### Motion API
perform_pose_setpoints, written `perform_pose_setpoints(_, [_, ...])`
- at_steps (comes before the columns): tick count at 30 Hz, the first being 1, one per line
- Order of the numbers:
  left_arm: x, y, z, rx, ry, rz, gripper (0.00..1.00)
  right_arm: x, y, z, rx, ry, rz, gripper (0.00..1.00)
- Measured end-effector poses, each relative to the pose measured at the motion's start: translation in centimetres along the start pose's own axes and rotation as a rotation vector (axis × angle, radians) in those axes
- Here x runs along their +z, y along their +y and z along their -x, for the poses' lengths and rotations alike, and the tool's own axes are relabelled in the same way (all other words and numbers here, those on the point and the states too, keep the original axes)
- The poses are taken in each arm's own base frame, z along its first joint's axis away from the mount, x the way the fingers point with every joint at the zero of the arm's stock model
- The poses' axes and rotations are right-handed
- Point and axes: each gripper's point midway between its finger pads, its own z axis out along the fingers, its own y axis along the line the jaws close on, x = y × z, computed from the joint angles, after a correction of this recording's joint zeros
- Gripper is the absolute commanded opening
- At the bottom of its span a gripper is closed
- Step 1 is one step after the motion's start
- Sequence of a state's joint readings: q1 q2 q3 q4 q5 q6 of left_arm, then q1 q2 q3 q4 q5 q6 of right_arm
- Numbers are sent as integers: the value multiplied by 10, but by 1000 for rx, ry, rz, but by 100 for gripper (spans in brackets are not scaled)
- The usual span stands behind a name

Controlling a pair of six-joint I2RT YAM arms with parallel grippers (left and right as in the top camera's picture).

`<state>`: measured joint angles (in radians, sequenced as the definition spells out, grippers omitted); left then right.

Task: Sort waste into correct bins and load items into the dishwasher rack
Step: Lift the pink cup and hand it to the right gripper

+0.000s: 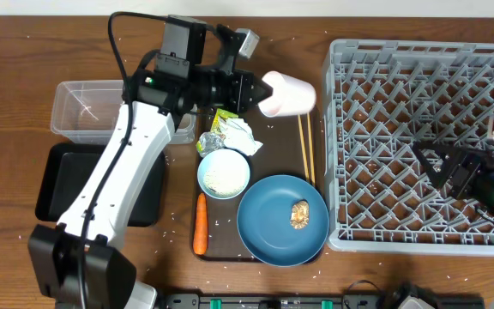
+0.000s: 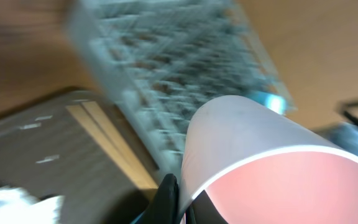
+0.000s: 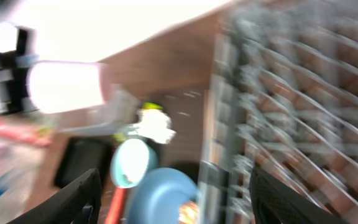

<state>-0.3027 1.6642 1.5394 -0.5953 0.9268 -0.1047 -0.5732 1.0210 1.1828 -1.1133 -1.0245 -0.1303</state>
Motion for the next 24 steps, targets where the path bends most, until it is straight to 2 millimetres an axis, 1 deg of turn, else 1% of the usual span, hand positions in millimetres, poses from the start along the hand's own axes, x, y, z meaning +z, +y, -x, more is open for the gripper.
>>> perform_pose_setpoints(2, [-2,-18,-2,8,11,-81,6,2,18,5,-50,-17,97,69])
perform_pose_setpoints(5, [-5,-40,-6,20,28,-180,6,5,39,5,-101,-12,203,70])
perform_pose_setpoints(9, [-15,-68,-9,51,35,-282,6,11,70,-2,-179,23,337,70])
perform_pose_setpoints(15, [-32,-109,-14,123,29,-364,6,21,111,-13,-335,68,503,69])
perform_pose_setpoints(17, [-34,-119,-16,141,31,-379,6,23,124,-15,-389,73,551,69])
perform_pose_setpoints(20, [-35,-128,-20,156,39,-399,6,25,137,-14,-449,63,597,69])
perform_pose_setpoints(24, [-35,-131,-21,159,43,-409,6,27,155,-16,-515,61,655,71])
